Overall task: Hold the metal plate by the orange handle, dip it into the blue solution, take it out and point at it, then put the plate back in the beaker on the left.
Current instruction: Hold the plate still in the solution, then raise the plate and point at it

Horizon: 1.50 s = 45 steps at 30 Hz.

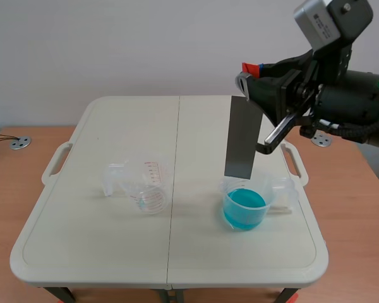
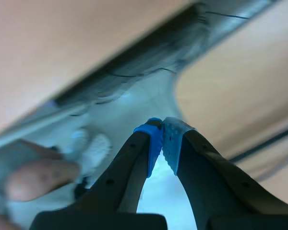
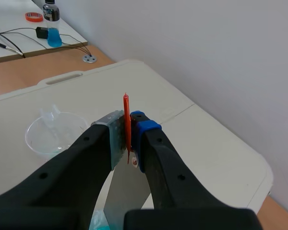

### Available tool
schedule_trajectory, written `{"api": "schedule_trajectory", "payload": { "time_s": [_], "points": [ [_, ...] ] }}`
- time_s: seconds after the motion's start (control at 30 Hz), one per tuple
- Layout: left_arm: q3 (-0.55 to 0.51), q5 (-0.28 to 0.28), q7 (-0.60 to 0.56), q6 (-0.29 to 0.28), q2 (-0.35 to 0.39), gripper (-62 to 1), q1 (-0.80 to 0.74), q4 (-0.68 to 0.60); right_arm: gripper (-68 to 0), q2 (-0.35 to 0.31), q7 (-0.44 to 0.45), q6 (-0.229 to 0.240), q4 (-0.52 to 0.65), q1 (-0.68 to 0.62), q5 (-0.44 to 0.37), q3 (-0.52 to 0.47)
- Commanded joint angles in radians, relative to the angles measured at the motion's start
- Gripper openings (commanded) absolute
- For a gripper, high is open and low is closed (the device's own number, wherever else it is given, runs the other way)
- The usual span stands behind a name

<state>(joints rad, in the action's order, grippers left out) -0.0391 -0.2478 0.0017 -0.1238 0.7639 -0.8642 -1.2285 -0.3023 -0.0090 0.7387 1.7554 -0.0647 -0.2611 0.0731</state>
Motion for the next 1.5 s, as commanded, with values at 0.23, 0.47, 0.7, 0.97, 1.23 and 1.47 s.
{"api": "schedule_trajectory", "payload": {
  "time_s": [0.23,0.47,0.7,0.97,1.23,1.47],
  "points": [
    [-0.202,-0.05,-0.145,0.002,0.094,-58.2,0.046,-0.018,-66.2,-0.011,0.004,0.007,0.109,-0.056,-0.015,-0.023],
    [-0.214,-0.052,-0.144,-0.009,0.119,-58.2,0.145,-0.08,-66.2,-0.011,0.004,0.007,0.216,-0.1,-0.016,-0.067],
    [-0.208,-0.054,-0.144,-0.105,0.118,-58.2,0.228,-0.156,-66.2,-0.011,-0.007,0.007,0.291,-0.107,-0.016,-0.075],
    [-0.114,-0.056,-0.143,-0.278,0.118,-58.2,0.383,-0.216,-66.2,-0.01,-0.007,0.007,0.341,-0.107,-0.023,-0.089],
    [0.135,-0.055,-0.135,-0.295,0.101,-58.2,0.588,-0.22,-66.2,-0.01,-0.007,0.007,0.352,-0.107,-0.037,-0.108],
    [0.327,-0.028,-0.039,-0.295,0.006,-58.2,0.779,-0.22,-66.2,-0.01,-0.007,0.007,0.352,-0.107,-0.037,-0.108]
  ]
}}
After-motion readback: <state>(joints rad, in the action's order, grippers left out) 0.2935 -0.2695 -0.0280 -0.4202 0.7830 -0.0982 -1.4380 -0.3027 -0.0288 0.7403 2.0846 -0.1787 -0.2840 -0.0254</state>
